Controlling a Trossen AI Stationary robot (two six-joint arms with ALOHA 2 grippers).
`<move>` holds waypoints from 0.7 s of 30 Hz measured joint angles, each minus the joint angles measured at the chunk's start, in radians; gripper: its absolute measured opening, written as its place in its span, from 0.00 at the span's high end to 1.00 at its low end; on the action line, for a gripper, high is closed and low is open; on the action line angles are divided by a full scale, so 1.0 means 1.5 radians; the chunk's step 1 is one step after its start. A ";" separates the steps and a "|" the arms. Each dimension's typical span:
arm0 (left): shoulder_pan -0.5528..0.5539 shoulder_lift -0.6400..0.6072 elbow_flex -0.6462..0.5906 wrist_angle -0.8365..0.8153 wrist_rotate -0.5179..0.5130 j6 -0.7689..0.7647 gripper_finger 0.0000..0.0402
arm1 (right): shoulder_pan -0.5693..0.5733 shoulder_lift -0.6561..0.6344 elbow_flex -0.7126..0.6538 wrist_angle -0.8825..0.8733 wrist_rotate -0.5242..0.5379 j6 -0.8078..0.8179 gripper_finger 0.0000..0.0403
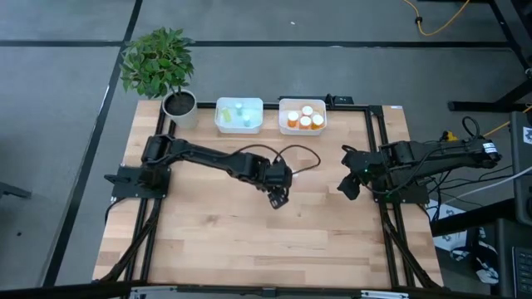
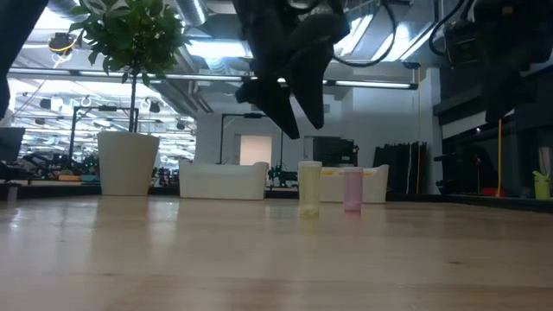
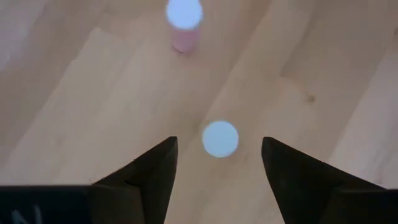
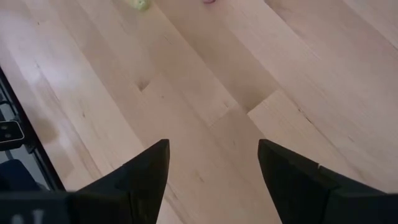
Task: Pick and place medicine bottles into bin by pill shape (circle, oval)
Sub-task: Put the yellow tablet bottle into the left white bin
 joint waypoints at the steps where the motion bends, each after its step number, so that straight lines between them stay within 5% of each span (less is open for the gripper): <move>1: 0.007 0.000 0.000 0.000 0.014 -0.018 0.44 | 0.000 0.000 0.000 0.000 0.000 0.000 0.39; 6: 0.030 0.025 0.000 -0.002 0.064 -0.080 0.42 | 0.000 0.000 0.000 0.001 0.000 -0.001 0.39; 21: 0.002 0.046 0.001 0.028 0.040 -0.072 0.42 | 0.000 0.000 0.000 0.000 0.001 -0.036 0.39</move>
